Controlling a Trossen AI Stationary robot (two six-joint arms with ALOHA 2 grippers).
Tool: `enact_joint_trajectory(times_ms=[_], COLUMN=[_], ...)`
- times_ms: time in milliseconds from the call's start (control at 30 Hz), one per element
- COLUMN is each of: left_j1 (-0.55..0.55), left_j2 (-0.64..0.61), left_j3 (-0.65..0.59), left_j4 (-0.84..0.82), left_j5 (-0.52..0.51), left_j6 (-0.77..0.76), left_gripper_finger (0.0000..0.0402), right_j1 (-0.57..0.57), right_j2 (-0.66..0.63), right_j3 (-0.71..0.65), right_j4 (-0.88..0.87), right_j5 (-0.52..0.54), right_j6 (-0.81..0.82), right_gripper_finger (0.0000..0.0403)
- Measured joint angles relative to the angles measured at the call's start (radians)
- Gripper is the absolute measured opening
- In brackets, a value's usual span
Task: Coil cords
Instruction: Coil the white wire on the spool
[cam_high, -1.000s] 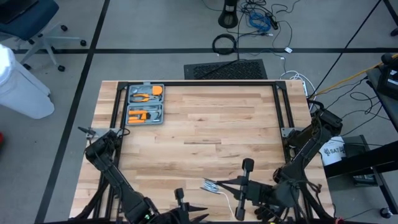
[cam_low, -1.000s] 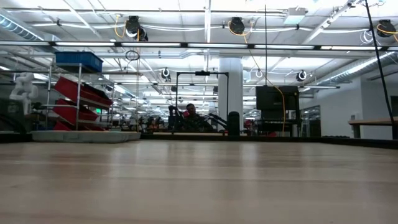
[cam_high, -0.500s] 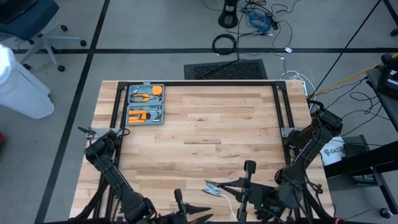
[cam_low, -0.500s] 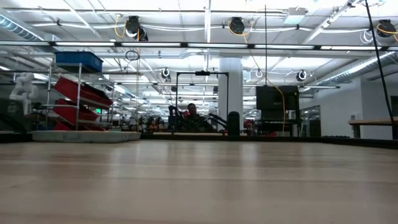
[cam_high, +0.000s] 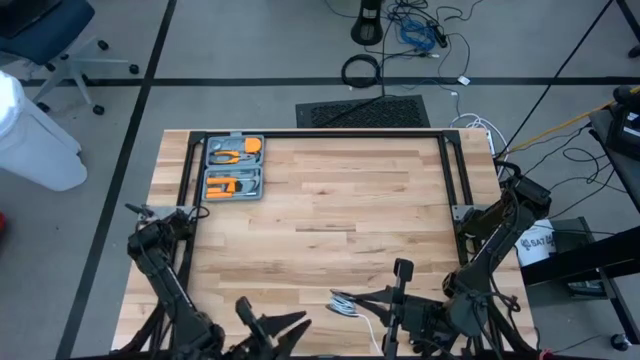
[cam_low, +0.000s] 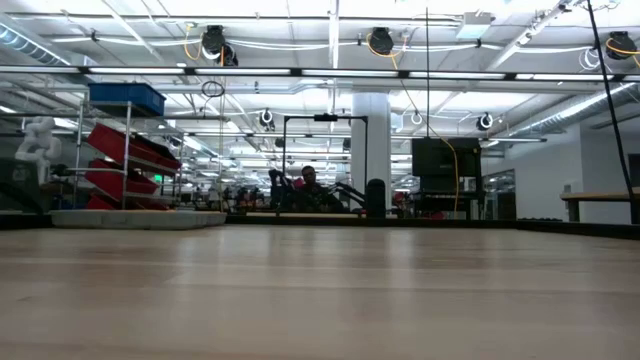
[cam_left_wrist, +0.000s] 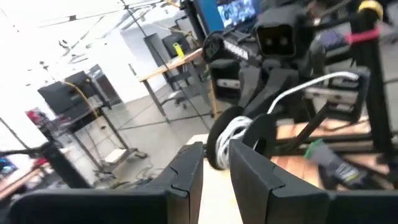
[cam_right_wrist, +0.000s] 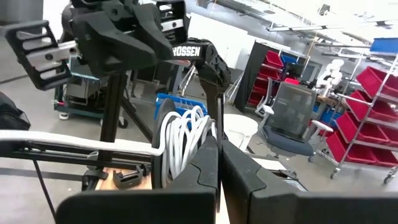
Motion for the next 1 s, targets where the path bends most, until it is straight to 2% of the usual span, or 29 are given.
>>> enact_joint_trajectory(times_ms=[167, 300, 433, 500, 600, 700, 900, 1000], left_j1=[-0.025, -0.054, -0.072, -0.075, -0.070, -0.053, -0.039, -0.040], left_j2=[0.001, 0.001, 0.001, 0.000, 0.003, 0.002, 0.001, 0.001], left_j3=[0.000, 0.000, 0.000, 0.000, 0.000, 0.000, 0.000, 0.000], left_j4=[-0.034, -0.141, -0.166, -0.238, -0.323, -0.370, -0.438, -0.502], left_j5=[-0.040, -0.045, -0.029, 0.045, 0.212, 0.279, 0.244, 0.192], left_j6=[0.044, -0.065, -0.143, -0.229, -0.348, -0.447, -0.501, -0.538], left_gripper_finger=[0.0084, 0.0084, 0.0084, 0.0084, 0.0084, 0.0084, 0.0084, 0.0084], right_j1=[0.000, 0.000, 0.000, 0.000, 0.000, 0.000, 0.000, -0.002], right_j2=[0.000, 0.000, 0.000, 0.000, 0.000, 0.000, 0.000, 0.000], right_j3=[0.000, 0.000, 0.000, 0.000, 0.000, 0.000, 0.000, 0.000], right_j4=[-0.019, -0.047, -0.054, -0.080, -0.127, -0.213, -0.357, -0.405], right_j5=[0.000, 0.000, 0.017, 0.017, 0.018, 0.019, 0.020, 0.027], right_j6=[-0.032, -0.032, -0.025, -0.017, 0.003, 0.034, 0.135, 0.168], right_gripper_finger=[0.0000, 0.0000, 0.0000, 0.0000, 0.0000, 0.0000, 0.0000, 0.0000])
